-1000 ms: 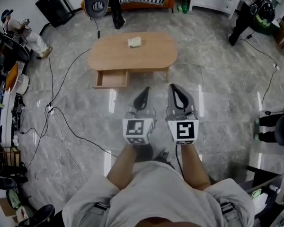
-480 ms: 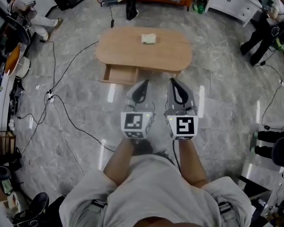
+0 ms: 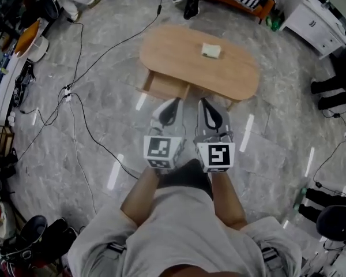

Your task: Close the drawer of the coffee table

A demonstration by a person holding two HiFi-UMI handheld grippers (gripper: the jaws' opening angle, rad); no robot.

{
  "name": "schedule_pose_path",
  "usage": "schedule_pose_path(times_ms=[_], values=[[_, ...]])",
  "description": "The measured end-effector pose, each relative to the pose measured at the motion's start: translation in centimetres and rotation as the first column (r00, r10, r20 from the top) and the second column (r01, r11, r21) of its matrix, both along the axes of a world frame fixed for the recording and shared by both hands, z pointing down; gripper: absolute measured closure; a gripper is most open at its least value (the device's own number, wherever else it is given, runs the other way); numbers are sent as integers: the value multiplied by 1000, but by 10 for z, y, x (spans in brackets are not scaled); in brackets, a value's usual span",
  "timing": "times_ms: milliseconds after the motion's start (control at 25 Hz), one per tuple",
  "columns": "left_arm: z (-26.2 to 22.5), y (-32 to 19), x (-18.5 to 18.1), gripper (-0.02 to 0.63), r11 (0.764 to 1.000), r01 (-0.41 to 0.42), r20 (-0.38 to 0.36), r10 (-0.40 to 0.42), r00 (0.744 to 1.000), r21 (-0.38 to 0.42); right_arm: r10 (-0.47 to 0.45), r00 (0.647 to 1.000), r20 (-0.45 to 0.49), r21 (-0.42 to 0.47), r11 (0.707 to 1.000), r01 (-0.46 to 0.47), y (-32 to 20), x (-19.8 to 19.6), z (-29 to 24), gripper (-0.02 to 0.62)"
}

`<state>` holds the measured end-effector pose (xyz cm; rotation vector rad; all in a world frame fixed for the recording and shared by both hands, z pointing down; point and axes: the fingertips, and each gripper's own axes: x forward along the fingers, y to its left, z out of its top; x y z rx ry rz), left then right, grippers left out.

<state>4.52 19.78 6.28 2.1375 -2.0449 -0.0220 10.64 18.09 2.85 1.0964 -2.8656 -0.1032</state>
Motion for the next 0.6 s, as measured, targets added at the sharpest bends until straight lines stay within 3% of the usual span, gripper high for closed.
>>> schedule_pose_path(times_ms=[320,600], values=[[34,-20,-78,585,988,135,-24,-137,990,-74,-135,988,-76,-66,989,130,-37,-74,34,588],[87,-60,-101,586,969,162,-52,-174,983,-187,-218,965,-147,-153,969,195,-81,-109,79,589]])
